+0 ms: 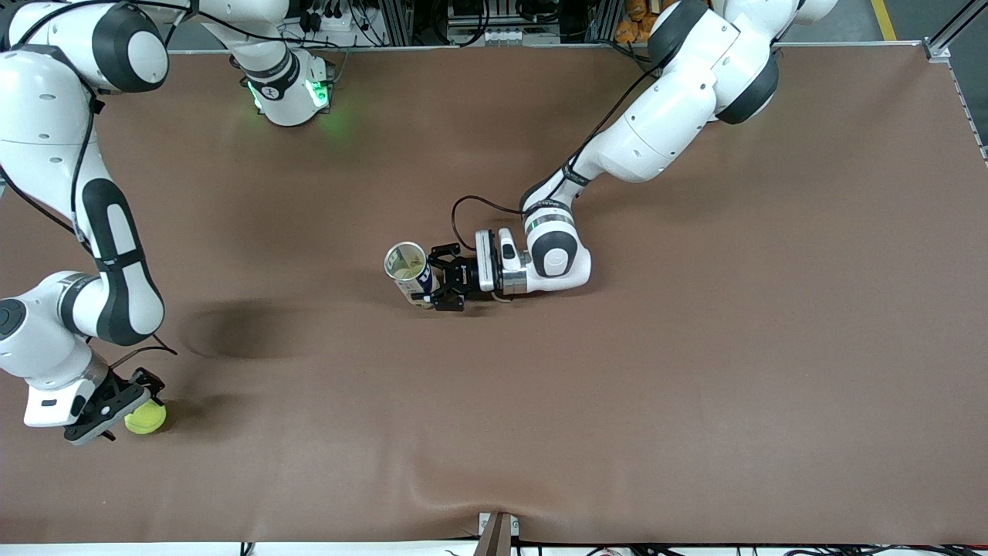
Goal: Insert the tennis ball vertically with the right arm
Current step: 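Grasp the Wilson tennis ball with the right gripper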
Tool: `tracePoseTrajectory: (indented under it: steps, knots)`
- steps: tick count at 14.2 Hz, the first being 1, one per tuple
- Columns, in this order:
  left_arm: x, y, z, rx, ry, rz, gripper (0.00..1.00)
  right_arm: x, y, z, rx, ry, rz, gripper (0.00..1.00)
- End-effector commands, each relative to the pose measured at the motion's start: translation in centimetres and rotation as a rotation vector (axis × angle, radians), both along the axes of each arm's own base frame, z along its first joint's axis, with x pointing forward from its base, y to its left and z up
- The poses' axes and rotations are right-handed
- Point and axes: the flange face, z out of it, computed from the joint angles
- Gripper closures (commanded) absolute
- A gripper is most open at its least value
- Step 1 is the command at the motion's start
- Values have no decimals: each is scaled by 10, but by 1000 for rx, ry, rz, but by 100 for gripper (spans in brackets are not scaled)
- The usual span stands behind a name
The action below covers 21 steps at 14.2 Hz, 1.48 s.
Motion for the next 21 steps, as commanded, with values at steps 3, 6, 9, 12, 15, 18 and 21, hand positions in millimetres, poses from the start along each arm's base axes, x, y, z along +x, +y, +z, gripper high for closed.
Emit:
tracePoseTrajectory:
  steps: [3,6,9,12,15,18,21]
  knots:
    - [-6,0,-18,1,-124,42,30,1,-11,-10,23,-42,21,0]
    - [-7,0,-20,3,-125,42,30,-2,-13,-21,67,-39,3,0]
    - [-7,0,-22,4,-122,42,30,-3,-14,-26,73,-32,-1,33]
    - [-7,0,-22,4,-122,42,30,-2,-12,-24,76,-33,-4,42]
    - [-7,0,-22,5,-123,41,30,6,9,-1,79,-52,11,53]
    - [-8,1,-24,6,-119,42,30,14,53,49,122,1,-11,52]
    - [-8,1,-25,6,-118,42,30,7,108,93,200,149,-190,52]
